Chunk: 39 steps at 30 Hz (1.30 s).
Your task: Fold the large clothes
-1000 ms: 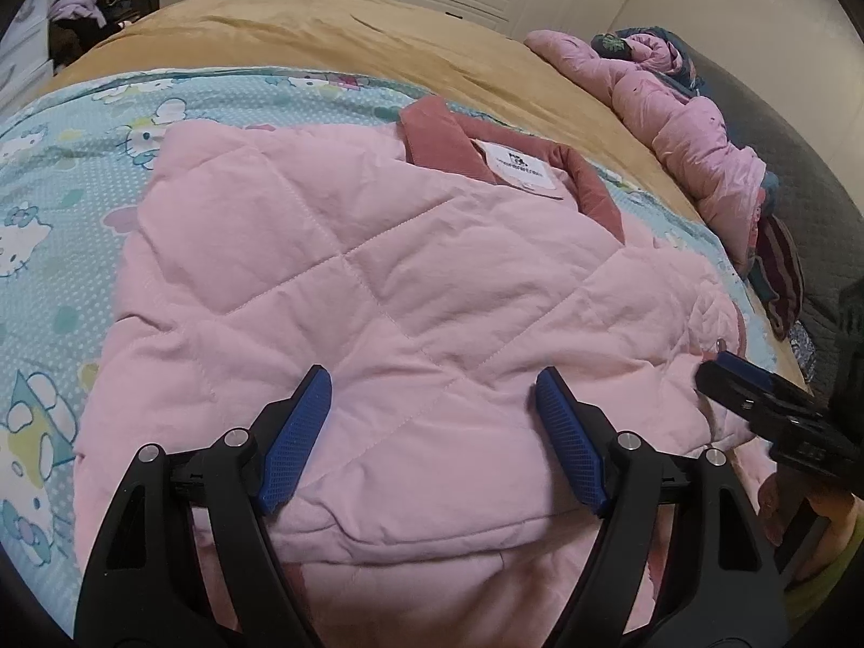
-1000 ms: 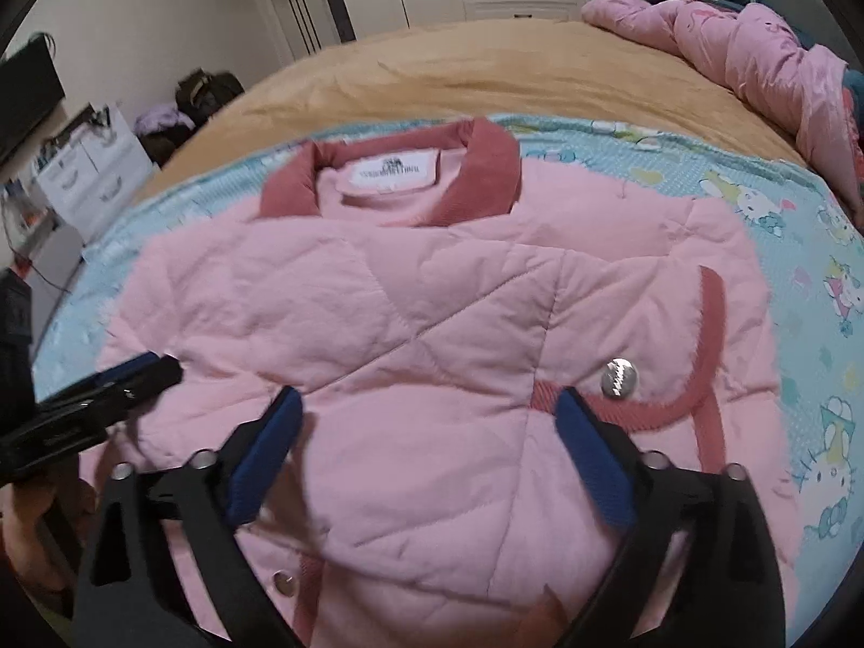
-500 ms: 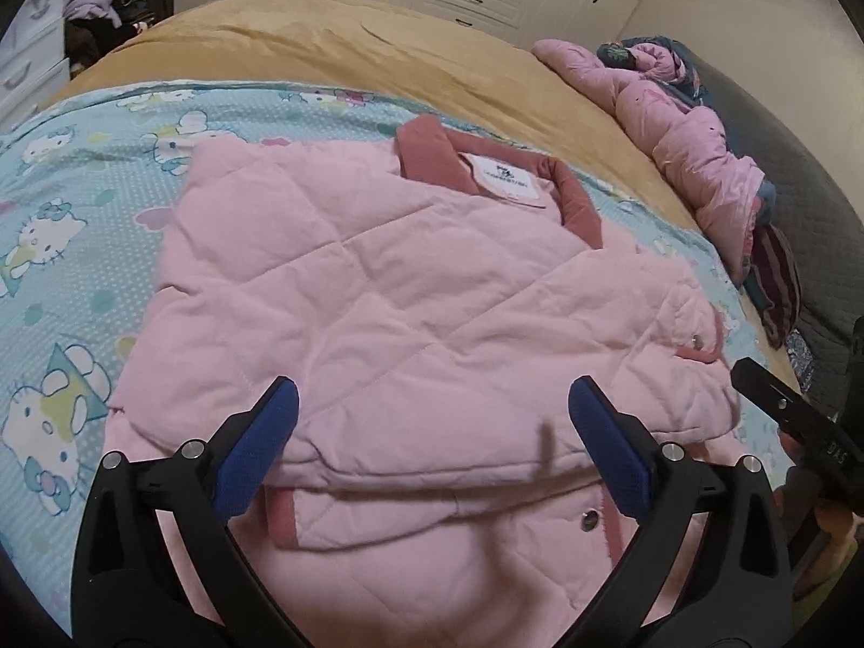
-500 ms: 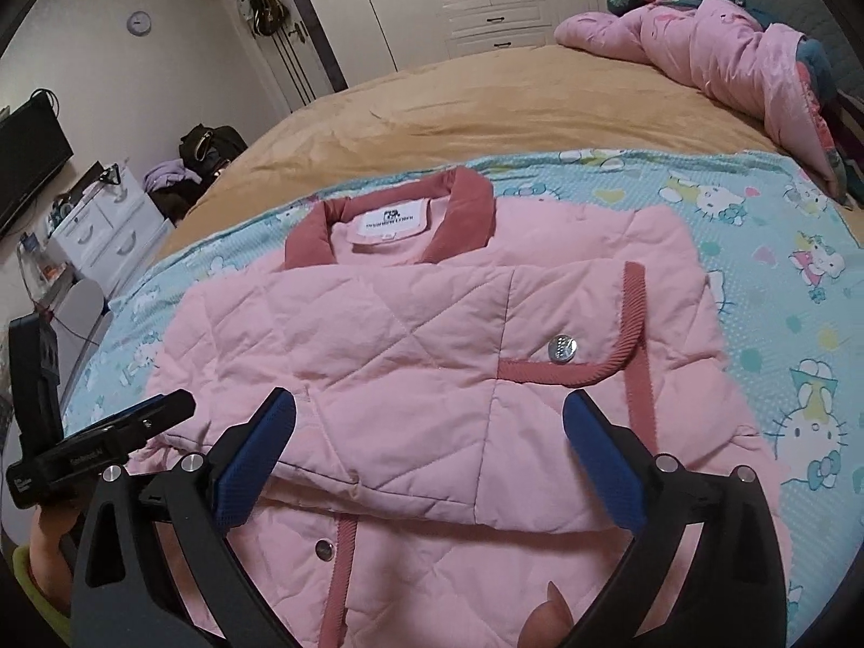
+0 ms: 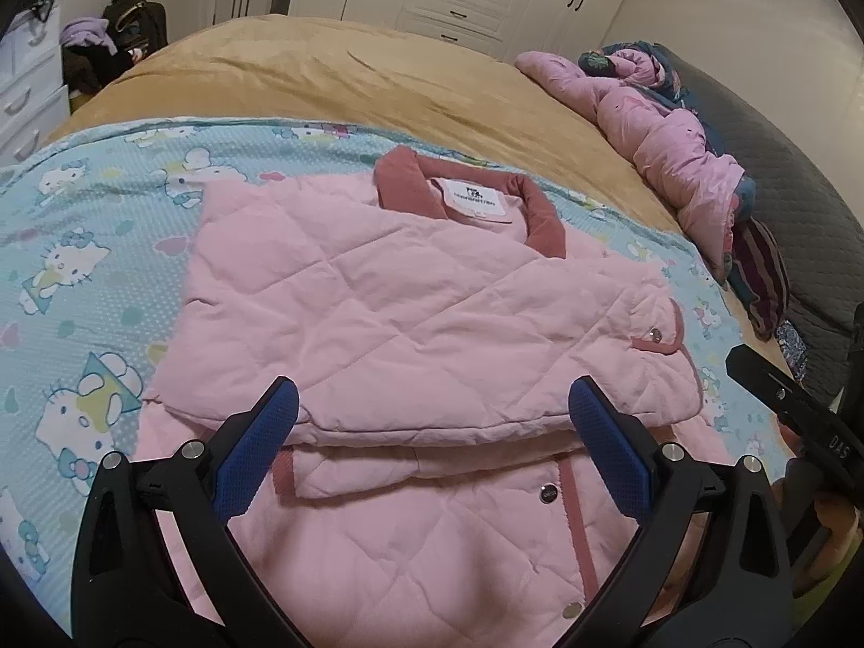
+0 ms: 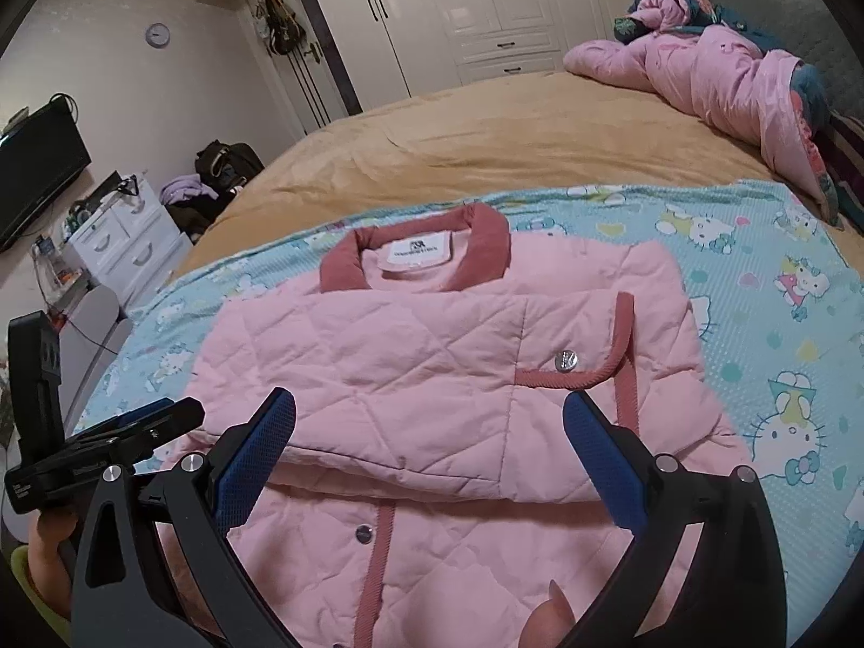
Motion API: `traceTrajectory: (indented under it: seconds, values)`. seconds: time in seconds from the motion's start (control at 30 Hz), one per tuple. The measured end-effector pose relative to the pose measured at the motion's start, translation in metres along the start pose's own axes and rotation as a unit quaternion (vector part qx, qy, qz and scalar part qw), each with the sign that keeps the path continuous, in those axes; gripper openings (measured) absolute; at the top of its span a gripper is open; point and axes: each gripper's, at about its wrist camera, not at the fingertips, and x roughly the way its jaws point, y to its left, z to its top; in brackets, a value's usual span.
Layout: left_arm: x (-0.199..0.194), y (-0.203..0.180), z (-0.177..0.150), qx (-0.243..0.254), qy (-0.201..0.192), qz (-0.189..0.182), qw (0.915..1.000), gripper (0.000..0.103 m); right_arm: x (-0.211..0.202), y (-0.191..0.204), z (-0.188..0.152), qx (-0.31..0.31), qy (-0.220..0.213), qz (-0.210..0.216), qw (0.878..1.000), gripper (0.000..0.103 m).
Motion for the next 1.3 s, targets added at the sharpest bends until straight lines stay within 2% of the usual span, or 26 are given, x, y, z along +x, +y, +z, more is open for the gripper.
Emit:
traceTrajectory:
  seconds: [0.53, 1.3]
  values:
    - [-0.054, -0.027, -0.006, 0.038, -0.032, 0.013, 0.9987, 0.094, -0.055, 0.018, 0.000, -0.014, -0.036, 0.008, 0.999, 0.099]
    - [-0.115, -0.057, -0.038, 0.074, -0.074, 0.014, 0.9944, 0.094, -0.133, 0.034, -0.028, -0.034, -0.080, 0.031, 0.996, 0.099]
